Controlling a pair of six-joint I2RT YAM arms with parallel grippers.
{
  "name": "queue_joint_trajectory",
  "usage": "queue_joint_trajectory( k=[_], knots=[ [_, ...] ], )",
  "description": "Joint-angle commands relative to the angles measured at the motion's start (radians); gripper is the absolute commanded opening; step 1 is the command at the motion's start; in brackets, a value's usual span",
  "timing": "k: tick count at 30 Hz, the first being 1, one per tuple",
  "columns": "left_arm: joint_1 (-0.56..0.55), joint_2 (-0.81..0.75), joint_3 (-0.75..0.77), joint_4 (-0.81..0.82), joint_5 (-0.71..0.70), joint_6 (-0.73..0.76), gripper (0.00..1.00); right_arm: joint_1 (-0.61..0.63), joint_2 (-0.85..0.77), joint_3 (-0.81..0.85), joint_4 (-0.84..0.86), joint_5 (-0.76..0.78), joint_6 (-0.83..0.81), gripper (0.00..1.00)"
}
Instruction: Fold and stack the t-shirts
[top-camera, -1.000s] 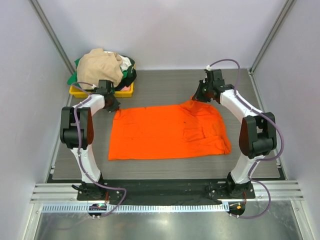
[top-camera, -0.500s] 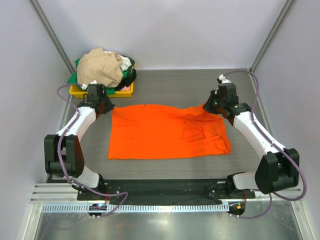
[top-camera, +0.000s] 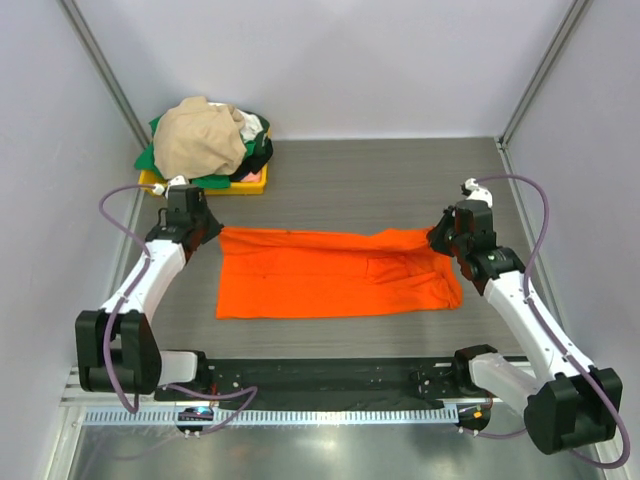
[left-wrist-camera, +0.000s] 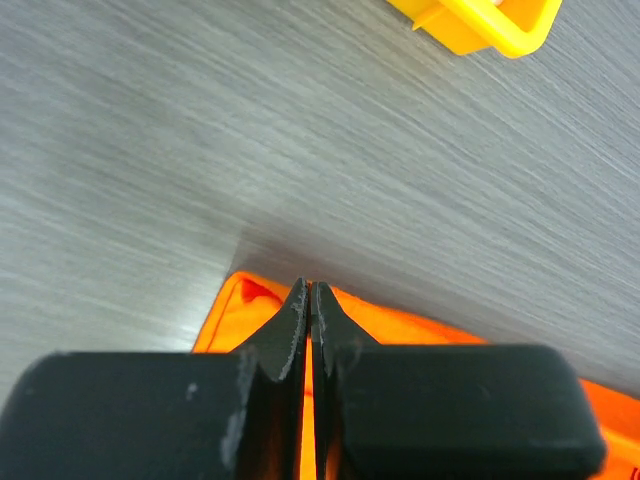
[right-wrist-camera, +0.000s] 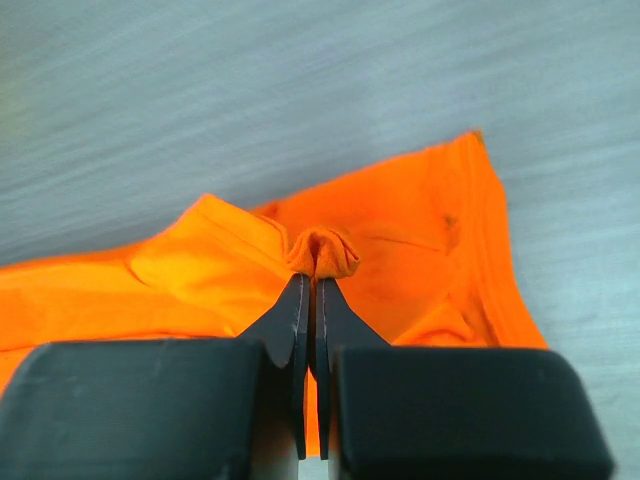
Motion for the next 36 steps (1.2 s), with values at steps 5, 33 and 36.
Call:
queue_joint_trajectory(
  k=[5, 33, 36],
  knots=[
    [0.005, -0.143, -0.08, -0.064, -0.088, -0.038, 0.29, -0.003, -0.115, -0.101, -0.09, 0.15, 0.127, 0.23],
    [-0.241, 0.263, -0.072, 0.019, 0.059, -0.121, 0.57, 0.002, 0.479, -0.083, 0.068, -0.107, 0.33, 0.91],
    [-0.242, 0.286, -0.129, 0.036, 0.087, -0.149, 0.57, 0.002, 0.616, 0.035, 0.091, -0.112, 0.319, 0.91]
  ],
)
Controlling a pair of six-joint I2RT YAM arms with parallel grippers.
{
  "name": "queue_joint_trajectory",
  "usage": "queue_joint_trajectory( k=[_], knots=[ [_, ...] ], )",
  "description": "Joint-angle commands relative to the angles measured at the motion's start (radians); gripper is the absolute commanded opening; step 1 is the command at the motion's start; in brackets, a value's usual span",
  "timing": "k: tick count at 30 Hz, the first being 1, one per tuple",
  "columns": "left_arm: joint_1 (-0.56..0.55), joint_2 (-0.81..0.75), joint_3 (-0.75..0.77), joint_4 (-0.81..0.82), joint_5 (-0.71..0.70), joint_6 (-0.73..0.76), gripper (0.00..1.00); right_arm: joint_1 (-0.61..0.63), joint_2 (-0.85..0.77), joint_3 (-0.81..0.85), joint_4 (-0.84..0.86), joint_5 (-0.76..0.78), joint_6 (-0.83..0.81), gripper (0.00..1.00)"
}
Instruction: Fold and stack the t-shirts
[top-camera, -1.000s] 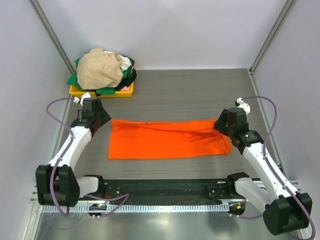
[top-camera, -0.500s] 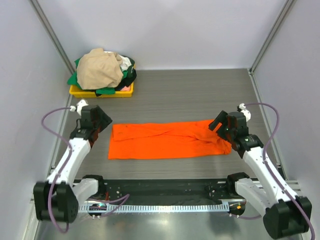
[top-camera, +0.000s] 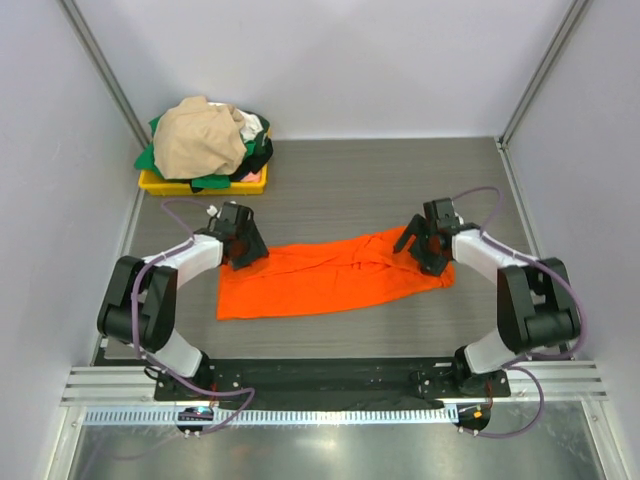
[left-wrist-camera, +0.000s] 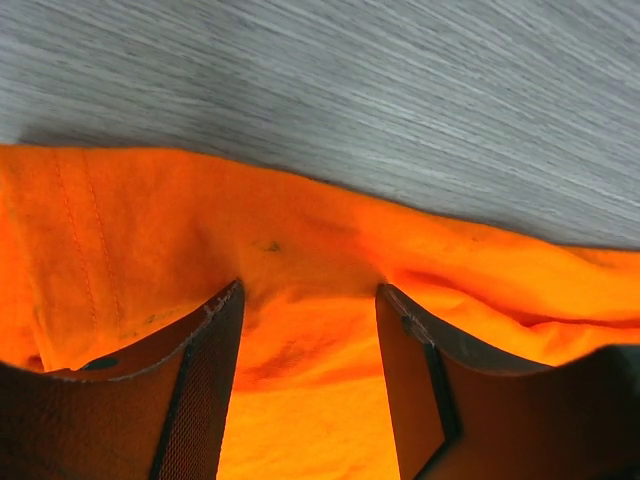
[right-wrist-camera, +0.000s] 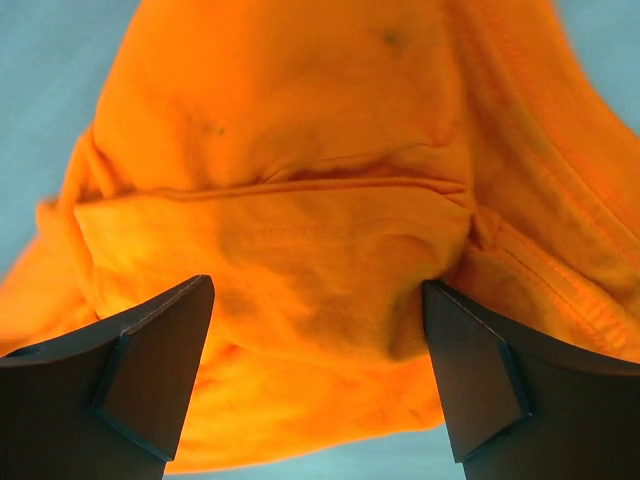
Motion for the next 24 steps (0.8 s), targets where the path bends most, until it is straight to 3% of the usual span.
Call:
queue_joint_trajectory(
  k=[1, 6, 9, 10, 12, 13, 15, 16, 21, 24],
  knots=[
    [0.002, 0.032, -0.072, 0.0, 0.089, -0.045, 0.57, 0.001, 0.242, 0.095, 0.077, -0.013, -0.009, 0.9],
    [-0.028, -0.035, -0.202, 0.028, 0.154, -0.093, 0.56, -0.002, 0.56, 0.567, -0.053, 0.005, -0.063, 0.9],
    [-0.12, -0.134, -0.316, 0.024, 0.157, -0.185, 0.56, 0.001, 0.796, 0.941, -0.184, 0.004, -0.092, 0.89],
    [-0.195, -0.165, -0.342, 0.024, 0.153, -0.27, 0.56, 0.006, 0.874, 1.166, -0.228, 0.001, -0.098, 0.89],
    [-0.293, -0.245, -0.416, 0.037, 0.146, -0.376, 0.56, 0.015, 1.087, 1.397, -0.329, -0.038, -0.128, 0.87],
    [-0.412, -0.268, -0.428, 0.05, 0.139, -0.48, 0.56, 0.018, 1.152, 1.608, -0.348, -0.064, -0.137, 0.86],
    [-0.551, -0.314, -0.442, 0.064, 0.102, -0.594, 0.57, 0.024, 1.308, 1.775, -0.355, -0.143, -0.132, 0.86],
    [-0.687, -0.343, -0.435, 0.073, 0.084, -0.687, 0.58, 0.026, 1.336, 1.857, -0.342, -0.166, -0.123, 0.86],
    [-0.953, -0.354, -0.311, 0.074, 0.018, -0.759, 0.61, 0.046, 1.332, 1.732, -0.037, -0.304, -0.1, 0.86],
    [-0.995, -0.316, -0.208, 0.008, 0.016, -0.719, 0.62, 0.076, 1.367, 1.787, 0.042, -0.389, -0.111, 0.88]
  ],
)
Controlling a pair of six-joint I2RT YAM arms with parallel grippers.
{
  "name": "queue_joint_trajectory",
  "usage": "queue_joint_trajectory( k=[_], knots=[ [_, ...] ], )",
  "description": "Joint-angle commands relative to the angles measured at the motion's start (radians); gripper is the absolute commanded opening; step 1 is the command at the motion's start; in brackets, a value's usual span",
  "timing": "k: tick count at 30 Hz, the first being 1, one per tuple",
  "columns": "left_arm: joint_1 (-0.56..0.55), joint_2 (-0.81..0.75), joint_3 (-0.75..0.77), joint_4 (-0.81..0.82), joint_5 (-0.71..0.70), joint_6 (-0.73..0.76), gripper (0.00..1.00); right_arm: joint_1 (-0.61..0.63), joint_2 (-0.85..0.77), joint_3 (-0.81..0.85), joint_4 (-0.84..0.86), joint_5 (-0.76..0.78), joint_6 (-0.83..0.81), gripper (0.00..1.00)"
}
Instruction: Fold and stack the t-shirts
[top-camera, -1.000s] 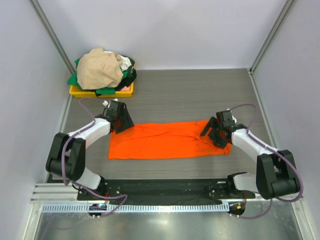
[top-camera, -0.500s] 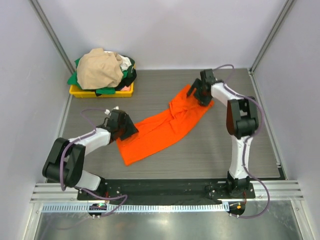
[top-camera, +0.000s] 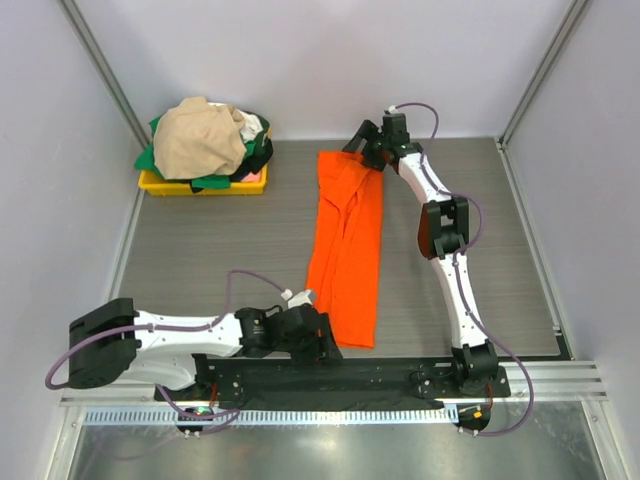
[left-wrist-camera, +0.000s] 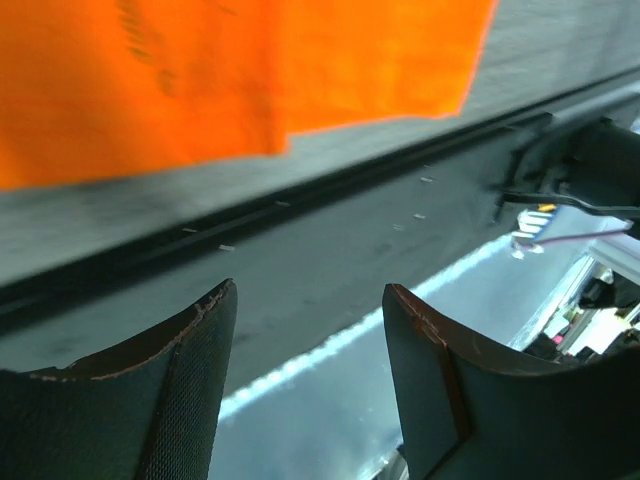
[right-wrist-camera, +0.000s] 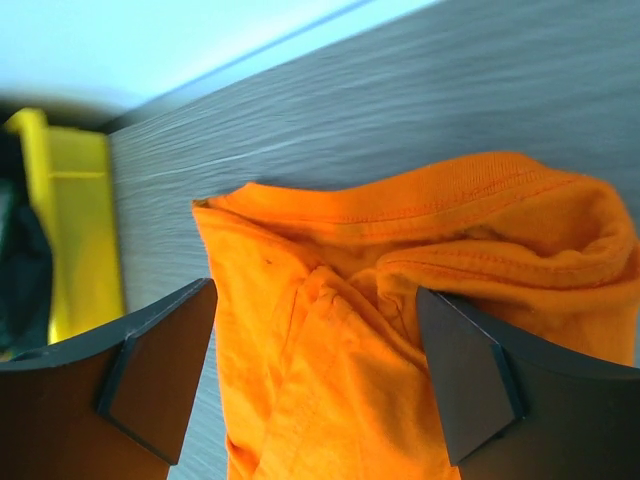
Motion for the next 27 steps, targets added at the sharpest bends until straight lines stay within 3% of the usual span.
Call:
queue_joint_trajectory(
  k=[1, 10, 14, 17, 21, 24, 27],
  knots=[
    [-0.033, 0.03, 0.122, -0.109, -0.043, -0.027, 0.62, 0.052, 0.086, 0.022, 0.081, -0.138, -0.02, 0.89],
    [-0.039, 0.07, 0.373, -0.322, -0.197, 0.147, 0.63, 0.085, 0.007, -0.034, 0.267, -0.259, -0.046, 0.98],
    [0.009, 0.035, 0.479, -0.471, -0.28, 0.272, 0.65, 0.076, -0.218, -0.145, 0.253, -0.152, -0.123, 1.0],
    [0.127, -0.023, 0.533, -0.535, -0.278, 0.383, 0.66, 0.055, -0.332, -0.195, 0.224, -0.103, -0.158, 1.0],
    [0.407, -0.052, 0.596, -0.488, -0.212, 0.533, 0.71, 0.035, -0.569, -0.312, 0.157, 0.01, -0.19, 1.0],
    [0.581, 0.043, 0.714, -0.471, -0.136, 0.64, 0.71, 0.038, -0.763, -0.514, 0.091, 0.092, -0.195, 1.0],
    [0.699, 0.199, 0.879, -0.451, -0.067, 0.708, 0.7, 0.083, -0.97, -0.889, 0.06, 0.147, -0.178, 1.0]
  ],
)
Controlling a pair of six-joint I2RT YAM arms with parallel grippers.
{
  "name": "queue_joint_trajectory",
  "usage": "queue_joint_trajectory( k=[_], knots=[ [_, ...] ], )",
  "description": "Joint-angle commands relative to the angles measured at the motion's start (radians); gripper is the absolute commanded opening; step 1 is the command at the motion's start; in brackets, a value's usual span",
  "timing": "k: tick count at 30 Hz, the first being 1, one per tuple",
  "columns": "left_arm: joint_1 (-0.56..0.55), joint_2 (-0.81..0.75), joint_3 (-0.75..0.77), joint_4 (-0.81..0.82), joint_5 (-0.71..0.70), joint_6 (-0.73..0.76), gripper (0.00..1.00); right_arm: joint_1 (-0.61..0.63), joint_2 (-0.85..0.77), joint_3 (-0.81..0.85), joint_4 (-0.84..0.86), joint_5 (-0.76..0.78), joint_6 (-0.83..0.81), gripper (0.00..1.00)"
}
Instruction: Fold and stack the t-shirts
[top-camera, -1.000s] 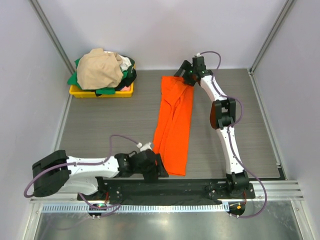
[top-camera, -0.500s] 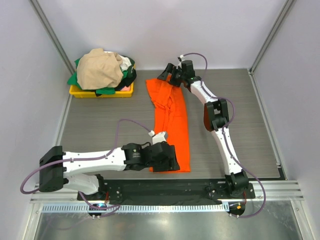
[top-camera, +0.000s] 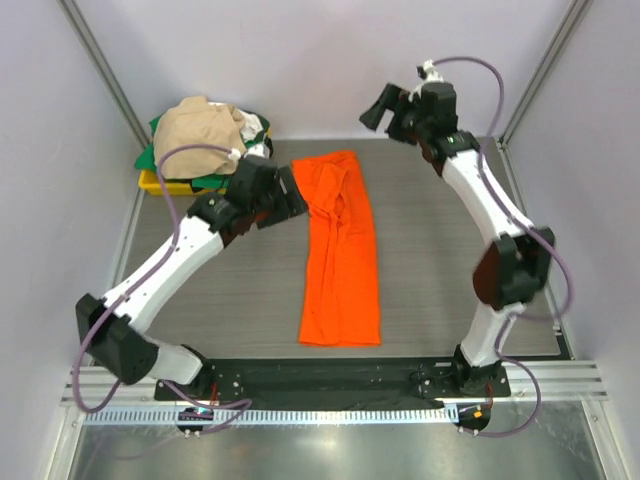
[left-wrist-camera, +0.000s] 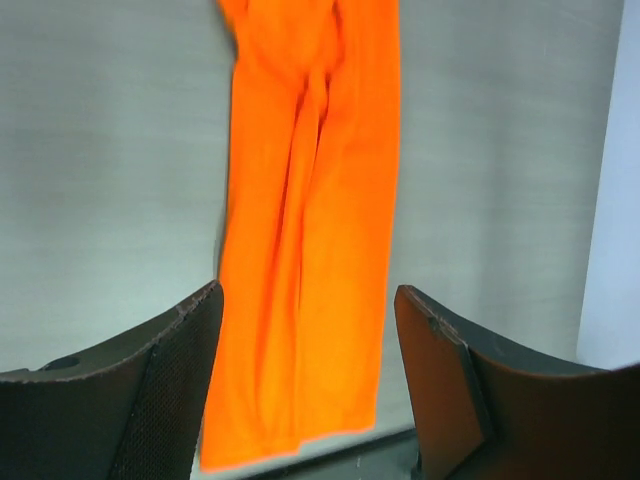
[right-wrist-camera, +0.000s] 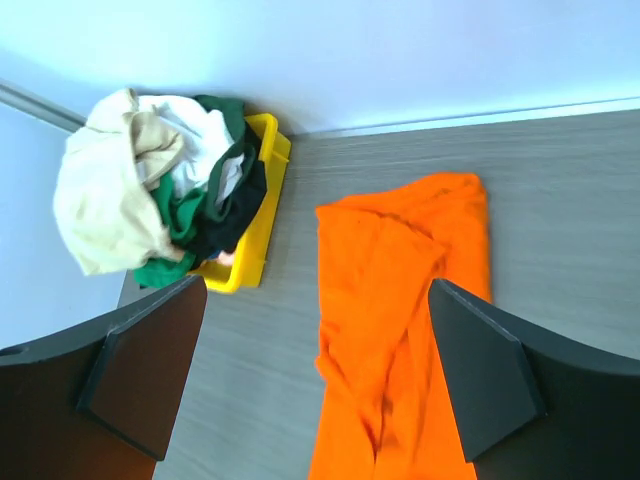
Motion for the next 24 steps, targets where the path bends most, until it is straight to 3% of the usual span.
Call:
queue_joint_trajectory(
  k=[1, 6, 9, 10, 11, 15, 17, 24],
  knots=[
    [0.115, 0.169, 0.166, 0.026, 0.111, 0.156, 0.7, 0.077, -0.225, -0.329, -0.059, 0.103, -0.019, 1.0],
    [0.213, 0.51, 0.485, 0.04, 0.155, 0.197, 0.66, 0.252, -0.473, -0.783, -0.041, 0.137, 0.062, 0.88],
    [0.245, 0.672, 0.648, -0.012, 0.204, 0.213, 0.65, 0.396, -0.614, -0.944, 0.053, 0.108, 0.168, 0.8],
    [0.253, 0.783, 0.771, -0.032, 0.211, 0.226, 0.65, 0.43, -0.641, -1.019, 0.07, 0.111, 0.19, 0.76],
    [0.261, 0.836, 0.83, -0.052, 0.218, 0.236, 0.64, 0.501, -0.67, -1.047, 0.105, 0.117, 0.207, 0.75],
    [0.293, 1.087, 1.137, -0.185, 0.261, 0.282, 0.64, 0.6, -0.655, -1.123, 0.183, 0.106, 0.261, 0.72],
    [0.3, 1.171, 1.202, -0.193, 0.272, 0.291, 0.64, 0.626, -0.626, -1.127, 0.206, 0.104, 0.258, 0.72],
    [0.322, 1.246, 1.153, -0.095, 0.31, 0.292, 0.64, 0.68, -0.477, -1.141, 0.323, 0.065, 0.267, 0.7]
  ],
)
